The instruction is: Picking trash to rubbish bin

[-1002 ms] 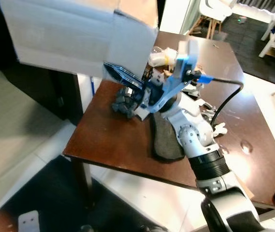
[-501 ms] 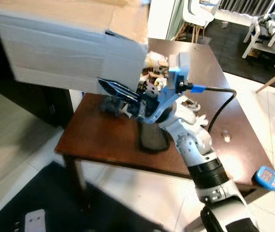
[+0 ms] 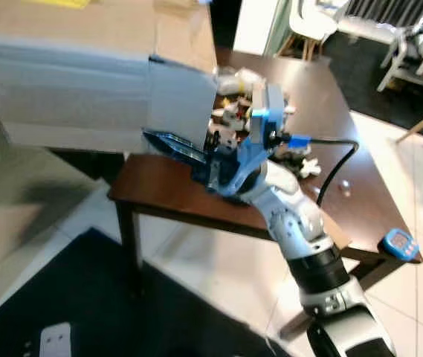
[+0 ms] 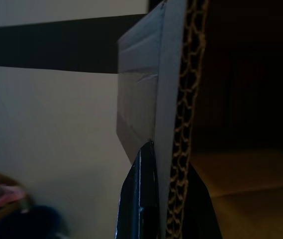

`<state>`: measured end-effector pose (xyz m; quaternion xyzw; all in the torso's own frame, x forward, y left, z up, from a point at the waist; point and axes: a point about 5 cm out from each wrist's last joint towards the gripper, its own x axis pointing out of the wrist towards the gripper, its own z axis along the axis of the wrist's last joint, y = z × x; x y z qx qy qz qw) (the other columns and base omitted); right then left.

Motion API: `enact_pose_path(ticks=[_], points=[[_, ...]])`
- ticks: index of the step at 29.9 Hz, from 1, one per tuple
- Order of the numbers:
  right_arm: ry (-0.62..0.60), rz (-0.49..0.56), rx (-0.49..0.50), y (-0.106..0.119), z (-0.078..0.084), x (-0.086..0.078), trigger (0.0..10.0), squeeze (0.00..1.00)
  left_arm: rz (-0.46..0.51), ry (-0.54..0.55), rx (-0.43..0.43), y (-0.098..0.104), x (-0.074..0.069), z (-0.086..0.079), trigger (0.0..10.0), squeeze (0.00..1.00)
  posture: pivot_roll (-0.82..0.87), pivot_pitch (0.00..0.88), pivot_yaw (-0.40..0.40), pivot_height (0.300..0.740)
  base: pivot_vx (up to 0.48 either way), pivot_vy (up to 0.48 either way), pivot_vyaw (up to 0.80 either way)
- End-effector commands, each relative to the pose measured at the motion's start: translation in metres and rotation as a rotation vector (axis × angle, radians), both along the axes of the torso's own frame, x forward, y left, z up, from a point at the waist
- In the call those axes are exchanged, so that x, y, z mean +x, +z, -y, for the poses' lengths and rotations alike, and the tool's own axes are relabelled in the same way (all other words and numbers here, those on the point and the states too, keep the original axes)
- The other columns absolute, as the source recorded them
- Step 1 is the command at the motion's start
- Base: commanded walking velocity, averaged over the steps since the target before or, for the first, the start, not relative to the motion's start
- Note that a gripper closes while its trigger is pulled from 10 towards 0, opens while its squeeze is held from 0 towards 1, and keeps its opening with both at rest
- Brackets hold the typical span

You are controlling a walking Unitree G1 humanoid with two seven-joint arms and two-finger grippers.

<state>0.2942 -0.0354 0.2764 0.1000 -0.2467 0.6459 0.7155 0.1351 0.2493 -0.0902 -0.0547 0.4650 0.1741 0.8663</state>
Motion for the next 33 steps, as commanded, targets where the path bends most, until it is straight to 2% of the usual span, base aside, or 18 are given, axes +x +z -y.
enact_pose_path(ticks=[1, 4, 6, 8, 12, 14, 17, 18, 23, 24, 25, 26, 28, 29, 30, 31, 32, 33], points=[[0.004, 0.031, 0.012, 0.006, 0.004, -0.003, 10.0, 0.00, -0.022, 0.000, -0.015, -0.003, -0.005, 0.005, 10.0, 0.00, 0.14, 0.088, -0.056, 0.740, -0.266, 0.000, 0.00], [0.040, 0.037, -0.058, -0.004, -0.002, -0.008, 10.0, 0.00, -0.028, -0.005, -0.020, -0.005, -0.007, 0.007, 10.0, 0.00, 0.14, 0.086, -0.056, 0.740, -0.262, 0.000, 0.00], [0.040, 0.037, -0.058, -0.004, -0.002, -0.008, 10.0, 0.00, -0.028, -0.005, -0.020, -0.005, -0.007, 0.007, 10.0, 0.00, 0.14, 0.086, -0.056, 0.740, -0.262, 0.000, 0.00], [0.071, 0.048, -0.180, -0.023, -0.007, -0.012, 10.0, 0.00, -0.031, -0.009, -0.019, -0.005, -0.007, 0.008, 10.0, 0.00, 0.14, 0.086, -0.056, 0.740, -0.264, 0.000, 0.00], [0.079, 0.050, -0.226, -0.030, -0.008, -0.013, 10.0, 0.00, -0.031, -0.010, -0.018, -0.005, -0.007, 0.007, 10.0, 0.00, 0.14, 0.086, -0.055, 0.740, -0.266, 0.000, 0.00], [0.081, 0.053, -0.349, -0.049, -0.007, -0.013, 10.0, 0.00, -0.035, -0.012, -0.017, -0.005, -0.008, 0.007, 10.0, 0.00, 0.14, 0.085, -0.055, 0.740, -0.266, 0.000, 0.00], [0.082, 0.052, -0.384, -0.055, -0.007, -0.013, 10.0, 0.00, -0.037, -0.013, -0.016, -0.005, -0.008, 0.007, 10.0, 0.00, 0.14, 0.085, -0.055, 0.740, -0.266, 0.000, 0.00], [0.088, 0.052, -0.456, -0.065, -0.006, -0.013, 10.0, 0.00, -0.041, -0.015, -0.016, -0.005, -0.009, 0.007, 10.0, 0.00, 0.14, 0.085, -0.049, 0.740, -0.266, 0.000, 0.00], [0.092, 0.049, -0.560, -0.080, -0.004, -0.013, 10.0, 0.00, -0.048, -0.020, -0.015, -0.006, -0.010, 0.007, 10.0, 0.00, 0.14, 0.086, -0.047, 0.740, -0.263, 0.000, 0.00], [0.089, 0.048, -0.633, -0.091, -0.002, -0.013, 10.0, 0.00, -0.051, -0.022, -0.014, -0.006, -0.011, 0.007, 10.0, 0.00, 0.14, 0.087, -0.046, 0.740, -0.266, 0.000, 0.00], [0.089, 0.048, -0.633, -0.091, -0.002, -0.013, 10.0, 0.00, -0.051, -0.022, -0.014, -0.006, -0.011, 0.007, 10.0, 0.00, 0.14, 0.087, -0.046, 0.740, -0.266, 0.000, 0.00], [0.075, 0.039, -0.724, -0.107, 0.001, -0.012, 10.0, 0.00, -0.054, -0.025, -0.013, -0.006, -0.011, 0.006, 10.0, 0.00, 0.14, 0.087, -0.046, 0.740, -0.262, 0.000, 0.00], [0.075, 0.039, -0.724, -0.107, 0.001, -0.012, 10.0, 0.00, -0.054, -0.025, -0.013, -0.006, -0.011, 0.006, 10.0, 0.00, 0.14, 0.087, -0.046, 0.740, -0.262, 0.000, 0.00], [0.053, 0.023, -0.817, -0.123, 0.005, -0.010, 10.0, 0.00, -0.056, -0.028, -0.012, -0.006, -0.012, 0.006, 10.0, 0.00, 0.14, 0.088, -0.046, 0.740, -0.266, 0.000, 0.00], [0.053, 0.023, -0.817, -0.123, 0.005, -0.010, 10.0, 0.00, -0.056, -0.028, -0.012, -0.006, -0.012, 0.006, 10.0, 0.00, 0.14, 0.088, -0.046, 0.740, -0.266, 0.000, 0.00], [0.025, -0.008, -0.908, -0.142, 0.011, -0.008, 10.0, 0.00, -0.059, -0.029, -0.012, -0.006, -0.013, 0.006, 10.0, 0.00, 0.14, 0.088, -0.046, 0.740, -0.259, 0.000, 0.00], [0.025, -0.008, -0.908, -0.142, 0.011, -0.008, 10.0, 0.00, -0.059, -0.029, -0.012, -0.006, -0.013, 0.006, 10.0, 0.00, 0.14, 0.088, -0.046, 0.740, -0.259, 0.000, 0.00], [-0.033, -0.079, -0.986, -0.165, 0.019, -0.004, 10.0, 0.00, -0.062, -0.031, -0.014, -0.007, -0.014, 0.006, 10.0, 0.00, 0.14, 0.090, -0.047, 0.740, -0.262, 0.000, 0.00]])
